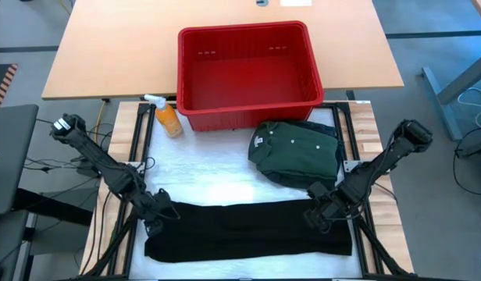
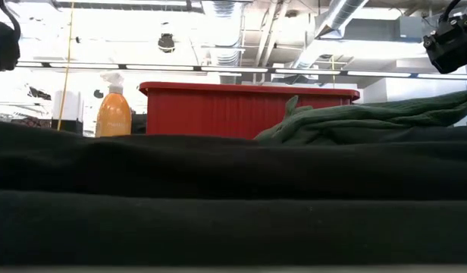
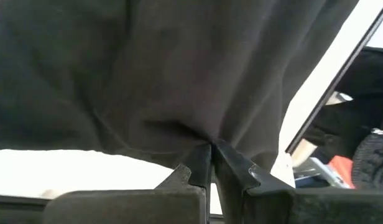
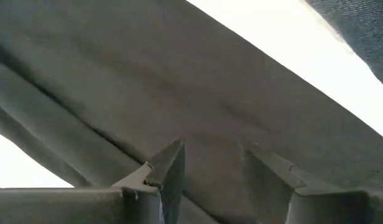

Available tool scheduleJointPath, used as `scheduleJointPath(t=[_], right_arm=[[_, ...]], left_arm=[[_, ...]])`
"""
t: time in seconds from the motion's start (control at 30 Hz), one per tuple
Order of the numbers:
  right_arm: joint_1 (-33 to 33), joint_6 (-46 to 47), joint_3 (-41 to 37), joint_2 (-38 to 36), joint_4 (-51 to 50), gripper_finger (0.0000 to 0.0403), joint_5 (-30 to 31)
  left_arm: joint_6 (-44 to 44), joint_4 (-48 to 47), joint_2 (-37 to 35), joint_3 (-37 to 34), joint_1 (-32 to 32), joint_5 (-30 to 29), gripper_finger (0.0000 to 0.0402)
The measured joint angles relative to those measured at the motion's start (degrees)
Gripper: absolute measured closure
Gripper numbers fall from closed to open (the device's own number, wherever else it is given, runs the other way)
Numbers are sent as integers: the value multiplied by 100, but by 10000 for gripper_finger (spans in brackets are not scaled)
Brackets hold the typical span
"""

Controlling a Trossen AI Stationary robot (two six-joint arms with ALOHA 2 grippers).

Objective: Fold laundry
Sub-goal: Fold the black shirt

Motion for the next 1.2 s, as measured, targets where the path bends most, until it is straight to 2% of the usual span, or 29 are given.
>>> scheduleJointPath(t=[0.17,0.3,0.43,0.67,0.77,0.9,1.0,1.1,1.2], right_arm=[[-31,42,0,0,4,223,-4],[-18,357,0,0,-52,223,-208],[162,950,36,-17,-416,223,-651],[848,2416,495,-26,-1454,223,-855],[1149,2850,266,-26,-1358,223,-930],[1314,3116,-326,-24,-562,218,-949],[1299,3142,-549,-20,-105,213,-713],[1244,3145,-647,-22,-114,212,-674],[1241,3147,-735,-22,-69,212,-623]], left_arm=[[-88,66,184,0,-4,21,393],[-1,-82,214,0,-7,95,360],[158,-223,212,2,-35,409,317],[308,-751,212,2,-189,521,261],[456,-688,212,2,-195,51,251],[744,-255,209,2,-186,-799,246],[938,425,212,2,-186,-1759,246],[1426,1282,376,7,-180,-2618,246],[1651,1794,806,9,-99,-2592,246]])
